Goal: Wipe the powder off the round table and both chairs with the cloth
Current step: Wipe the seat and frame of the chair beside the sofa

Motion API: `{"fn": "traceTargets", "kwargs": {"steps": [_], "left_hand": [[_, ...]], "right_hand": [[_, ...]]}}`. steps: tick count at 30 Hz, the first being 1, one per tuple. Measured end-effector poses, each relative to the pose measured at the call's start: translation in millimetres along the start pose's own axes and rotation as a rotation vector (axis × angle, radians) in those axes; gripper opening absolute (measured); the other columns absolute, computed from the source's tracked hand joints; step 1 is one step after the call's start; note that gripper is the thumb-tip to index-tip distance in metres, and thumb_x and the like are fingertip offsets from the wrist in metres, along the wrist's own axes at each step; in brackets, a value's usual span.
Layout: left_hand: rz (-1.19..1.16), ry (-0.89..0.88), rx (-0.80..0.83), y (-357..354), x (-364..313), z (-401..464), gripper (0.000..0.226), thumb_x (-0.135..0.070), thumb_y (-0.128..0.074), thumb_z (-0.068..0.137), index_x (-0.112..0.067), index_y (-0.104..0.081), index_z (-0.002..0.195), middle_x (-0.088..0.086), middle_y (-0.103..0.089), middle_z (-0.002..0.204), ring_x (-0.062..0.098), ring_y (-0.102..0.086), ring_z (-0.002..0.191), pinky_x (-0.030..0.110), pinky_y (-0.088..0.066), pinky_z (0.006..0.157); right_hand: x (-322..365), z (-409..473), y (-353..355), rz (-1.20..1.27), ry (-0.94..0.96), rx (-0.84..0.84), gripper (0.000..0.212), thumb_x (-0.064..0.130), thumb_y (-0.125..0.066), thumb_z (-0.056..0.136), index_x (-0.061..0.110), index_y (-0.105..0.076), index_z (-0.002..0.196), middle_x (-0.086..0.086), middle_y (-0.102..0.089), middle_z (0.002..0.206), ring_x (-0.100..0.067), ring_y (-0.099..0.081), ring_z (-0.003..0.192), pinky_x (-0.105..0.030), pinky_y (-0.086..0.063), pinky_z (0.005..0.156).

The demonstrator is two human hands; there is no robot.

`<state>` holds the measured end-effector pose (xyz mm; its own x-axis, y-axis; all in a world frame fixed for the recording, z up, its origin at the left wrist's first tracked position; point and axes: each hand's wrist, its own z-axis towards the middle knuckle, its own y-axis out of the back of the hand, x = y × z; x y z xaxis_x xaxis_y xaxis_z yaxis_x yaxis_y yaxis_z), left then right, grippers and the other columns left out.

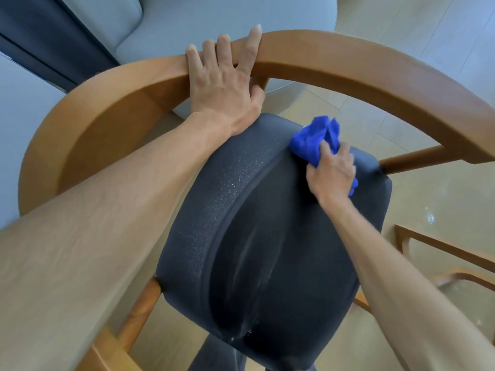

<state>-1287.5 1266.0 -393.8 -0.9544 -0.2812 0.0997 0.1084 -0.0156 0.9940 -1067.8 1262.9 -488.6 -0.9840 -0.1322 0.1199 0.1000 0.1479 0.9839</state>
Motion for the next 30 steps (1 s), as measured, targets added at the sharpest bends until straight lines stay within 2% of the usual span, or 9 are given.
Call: {"fn": "traceTargets", "kwargs": {"steps": [4,8,11,13,15,21,24,27,30], "left_hand": [[-0.002,0.006,0.012,-0.7,1.7,-0.1,0.07,-0.043,-0.034,0.089,-0.026,-0.006,0.152,0.026,-0.036,0.136,0.043,-0.039,0.115,0.058,-0.022,0.104],[-0.009,0.001,0.036,2.4,1.7,-1.4,0.069,-0.043,-0.031,0.09,-0.026,-0.004,0.152,0.025,-0.035,0.136,0.041,-0.039,0.114,0.056,-0.022,0.105],[-0.007,0.001,0.047,4.3,3.5,-0.6,0.069,-0.043,-0.029,0.09,-0.026,-0.003,0.152,0.025,-0.035,0.137,0.041,-0.038,0.115,0.056,-0.022,0.105],[-0.01,0.003,0.044,4.7,5.1,-1.2,0.069,-0.043,-0.03,0.09,-0.026,-0.004,0.151,0.025,-0.035,0.136,0.041,-0.038,0.115,0.056,-0.022,0.104],[-0.015,0.004,0.039,4.1,4.4,-1.4,0.068,-0.042,-0.03,0.09,-0.026,-0.005,0.151,0.025,-0.035,0.135,0.042,-0.038,0.115,0.056,-0.022,0.105],[-0.012,-0.002,0.034,5.8,1.2,-0.6,0.068,-0.041,-0.032,0.09,-0.025,-0.005,0.151,0.025,-0.034,0.135,0.043,-0.037,0.115,0.057,-0.022,0.104],[-0.005,0.0,0.025,4.9,1.2,-0.6,0.068,-0.041,-0.033,0.09,-0.025,-0.006,0.151,0.026,-0.035,0.135,0.044,-0.037,0.115,0.057,-0.022,0.104],[-0.001,-0.002,0.005,3.0,1.1,0.0,0.069,-0.041,-0.035,0.089,-0.026,-0.008,0.151,0.026,-0.036,0.134,0.044,-0.039,0.114,0.057,-0.023,0.104],[-0.001,0.001,0.004,2.2,0.8,-0.4,0.07,-0.041,-0.036,0.088,-0.026,-0.009,0.15,0.027,-0.037,0.133,0.044,-0.039,0.113,0.058,-0.024,0.103]], "right_hand": [[31.3,-120.6,-17.4,0.113,0.319,0.019,0.043,0.007,-0.062,0.063,0.017,-0.067,0.104,-0.016,-0.061,0.104,-0.031,-0.048,0.067,-0.037,-0.039,0.057],[16.9,-249.9,-33.0,0.17,0.765,0.253,0.038,0.012,-0.058,0.065,0.024,-0.069,0.099,-0.011,-0.065,0.097,-0.025,-0.05,0.063,-0.032,-0.038,0.058],[-19.7,-275.5,-35.9,0.053,1.085,0.427,0.026,0.013,-0.052,0.075,0.034,-0.064,0.086,-0.004,-0.057,0.09,-0.017,-0.048,0.06,-0.027,-0.036,0.054],[-42.1,-264.4,-33.4,-0.11,1.264,0.392,0.02,0.019,-0.056,0.072,0.037,-0.06,0.08,-0.001,-0.045,0.09,-0.011,-0.045,0.059,-0.024,-0.027,0.055],[-59.2,-239.9,-28.5,-0.067,1.334,0.342,0.026,0.017,-0.059,0.076,0.039,-0.058,0.09,0.001,-0.052,0.094,-0.016,-0.045,0.064,-0.027,-0.034,0.06],[-57.4,-104.2,-3.3,-0.006,1.037,0.031,0.032,0.007,-0.06,0.081,0.027,-0.07,0.104,-0.014,-0.066,0.103,-0.03,-0.056,0.071,-0.036,-0.046,0.061],[-57.3,-36.4,10.7,-0.029,0.583,-0.067,0.045,0.002,-0.067,0.072,0.022,-0.069,0.113,-0.02,-0.061,0.113,-0.038,-0.057,0.083,-0.043,-0.047,0.067],[-42.4,0.5,8.9,-0.002,0.033,0.0,0.052,0.013,-0.058,0.084,0.026,-0.051,0.134,-0.017,-0.044,0.132,-0.04,-0.047,0.105,-0.047,-0.042,0.082],[-16.4,-25.7,-1.4,-0.025,-0.017,-0.01,0.055,0.015,-0.057,0.08,0.026,-0.049,0.133,-0.015,-0.043,0.133,-0.038,-0.047,0.098,-0.044,-0.043,0.075]]}}
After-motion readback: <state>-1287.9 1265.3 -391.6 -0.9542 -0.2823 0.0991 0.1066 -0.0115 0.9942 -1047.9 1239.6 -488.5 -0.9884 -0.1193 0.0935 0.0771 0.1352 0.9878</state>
